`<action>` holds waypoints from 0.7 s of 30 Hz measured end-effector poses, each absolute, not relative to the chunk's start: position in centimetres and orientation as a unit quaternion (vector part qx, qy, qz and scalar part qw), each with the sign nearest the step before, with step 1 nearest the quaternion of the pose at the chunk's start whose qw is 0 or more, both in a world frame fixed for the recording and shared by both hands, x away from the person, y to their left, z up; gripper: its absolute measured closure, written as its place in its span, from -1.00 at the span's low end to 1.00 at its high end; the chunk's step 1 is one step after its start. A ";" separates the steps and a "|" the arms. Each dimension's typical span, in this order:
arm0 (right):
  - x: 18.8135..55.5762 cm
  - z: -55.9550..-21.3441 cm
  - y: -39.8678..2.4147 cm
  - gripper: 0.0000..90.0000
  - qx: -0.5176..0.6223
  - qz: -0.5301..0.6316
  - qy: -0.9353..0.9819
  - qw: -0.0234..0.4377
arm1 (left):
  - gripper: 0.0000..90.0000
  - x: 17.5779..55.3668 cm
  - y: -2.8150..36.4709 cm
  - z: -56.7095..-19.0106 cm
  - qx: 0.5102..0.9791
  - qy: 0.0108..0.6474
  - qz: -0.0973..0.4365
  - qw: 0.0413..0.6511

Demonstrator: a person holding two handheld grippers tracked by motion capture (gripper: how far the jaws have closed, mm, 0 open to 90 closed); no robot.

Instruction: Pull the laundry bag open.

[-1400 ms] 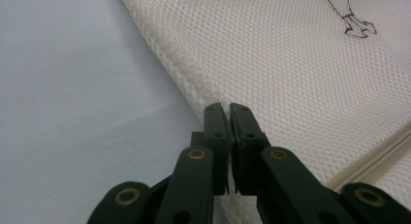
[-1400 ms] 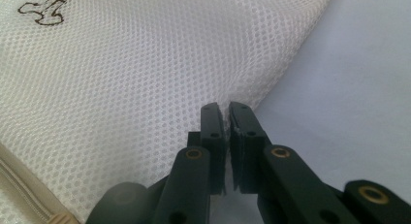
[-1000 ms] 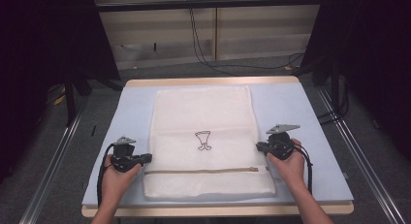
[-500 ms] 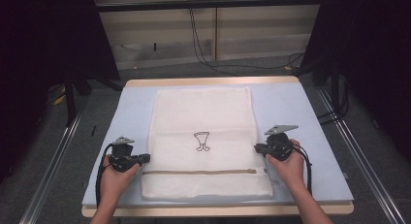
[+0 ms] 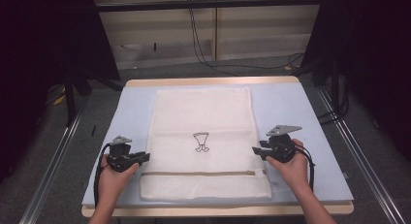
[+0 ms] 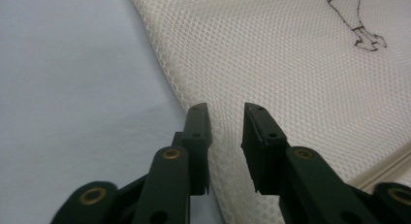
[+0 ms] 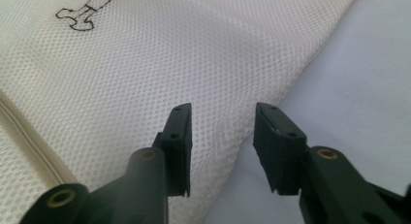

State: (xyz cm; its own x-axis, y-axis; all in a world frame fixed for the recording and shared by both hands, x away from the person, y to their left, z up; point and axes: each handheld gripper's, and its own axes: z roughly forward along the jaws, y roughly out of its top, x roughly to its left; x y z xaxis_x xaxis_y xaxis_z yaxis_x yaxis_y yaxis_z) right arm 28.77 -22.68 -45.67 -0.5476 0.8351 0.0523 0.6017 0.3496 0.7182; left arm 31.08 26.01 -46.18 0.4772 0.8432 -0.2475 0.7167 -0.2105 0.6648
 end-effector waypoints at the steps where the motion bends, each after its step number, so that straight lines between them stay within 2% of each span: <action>1: 28.6 -45.6 -22.8 0.29 0.439 0.356 0.807 0.169 | 0.47 31.1 26.1 -46.1 0.772 0.504 0.090 0.376; 13: 26.3 -45.8 -23.6 0.87 0.386 0.389 0.824 0.147 | -0.34 31.1 24.3 -45.3 0.777 0.477 0.094 0.400; 17: 25.3 -46.0 -24.1 0.95 0.371 0.400 0.825 0.145 | -0.55 30.9 23.2 -45.1 0.782 0.461 0.084 0.410; 21: 24.4 -46.3 -24.4 0.97 0.364 0.399 0.830 0.138 | -0.63 30.8 21.8 -44.9 0.791 0.444 0.079 0.413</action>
